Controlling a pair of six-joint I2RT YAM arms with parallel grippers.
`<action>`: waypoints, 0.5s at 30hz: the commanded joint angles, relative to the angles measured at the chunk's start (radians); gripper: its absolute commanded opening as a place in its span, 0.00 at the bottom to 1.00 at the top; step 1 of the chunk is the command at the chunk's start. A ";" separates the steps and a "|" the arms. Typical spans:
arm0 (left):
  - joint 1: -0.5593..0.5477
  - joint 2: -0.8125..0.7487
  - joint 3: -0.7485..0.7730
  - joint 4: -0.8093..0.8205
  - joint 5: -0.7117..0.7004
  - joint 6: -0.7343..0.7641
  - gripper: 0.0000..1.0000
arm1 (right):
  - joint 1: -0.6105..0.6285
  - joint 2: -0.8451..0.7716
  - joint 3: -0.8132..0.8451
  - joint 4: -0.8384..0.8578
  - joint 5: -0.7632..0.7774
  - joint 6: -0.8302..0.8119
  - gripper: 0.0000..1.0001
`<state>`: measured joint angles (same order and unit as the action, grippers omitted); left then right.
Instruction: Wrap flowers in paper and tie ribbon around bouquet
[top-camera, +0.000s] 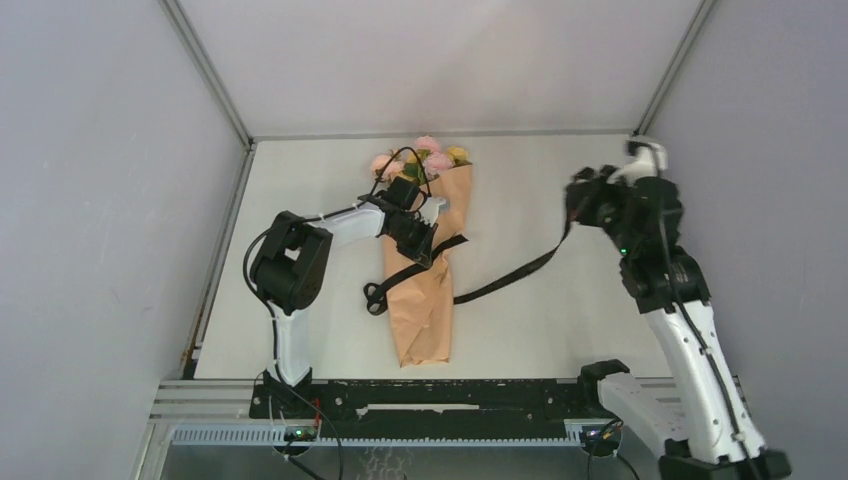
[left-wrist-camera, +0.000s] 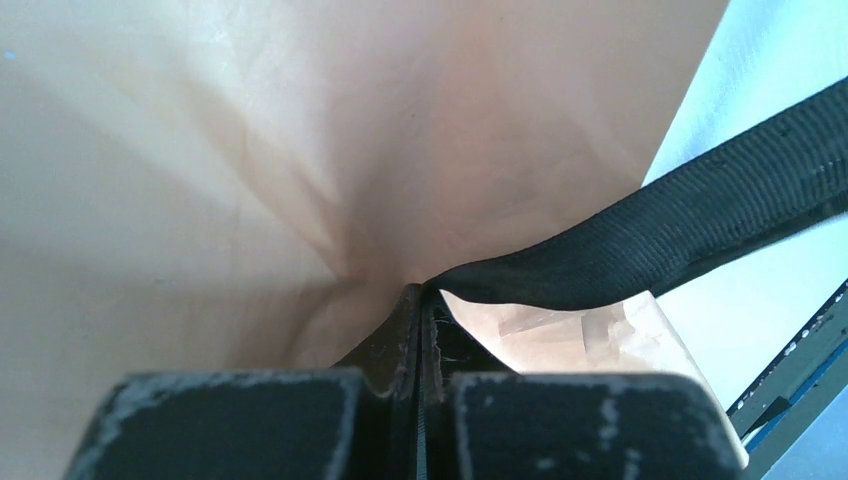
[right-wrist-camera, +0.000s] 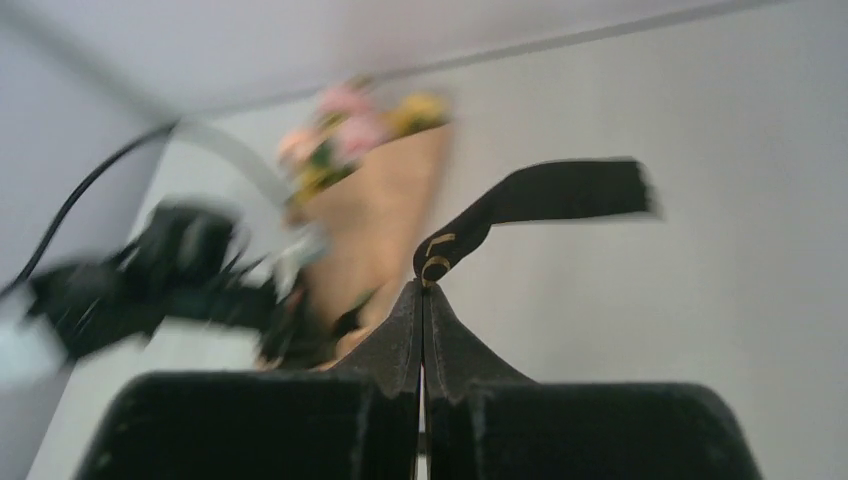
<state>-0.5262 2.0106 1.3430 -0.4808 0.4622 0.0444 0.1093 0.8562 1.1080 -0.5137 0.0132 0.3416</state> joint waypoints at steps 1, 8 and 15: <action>0.000 -0.057 0.036 -0.012 -0.003 0.032 0.00 | 0.305 0.097 -0.006 0.168 -0.263 -0.119 0.00; 0.004 -0.084 0.051 -0.017 0.026 0.040 0.00 | 0.653 0.329 -0.127 0.536 -0.543 -0.104 0.00; 0.009 -0.093 0.055 -0.014 0.070 0.044 0.00 | 0.737 0.572 -0.303 0.753 -0.466 0.004 0.00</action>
<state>-0.5243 1.9766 1.3449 -0.4961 0.4850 0.0620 0.8219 1.3304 0.8371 0.0589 -0.4759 0.2935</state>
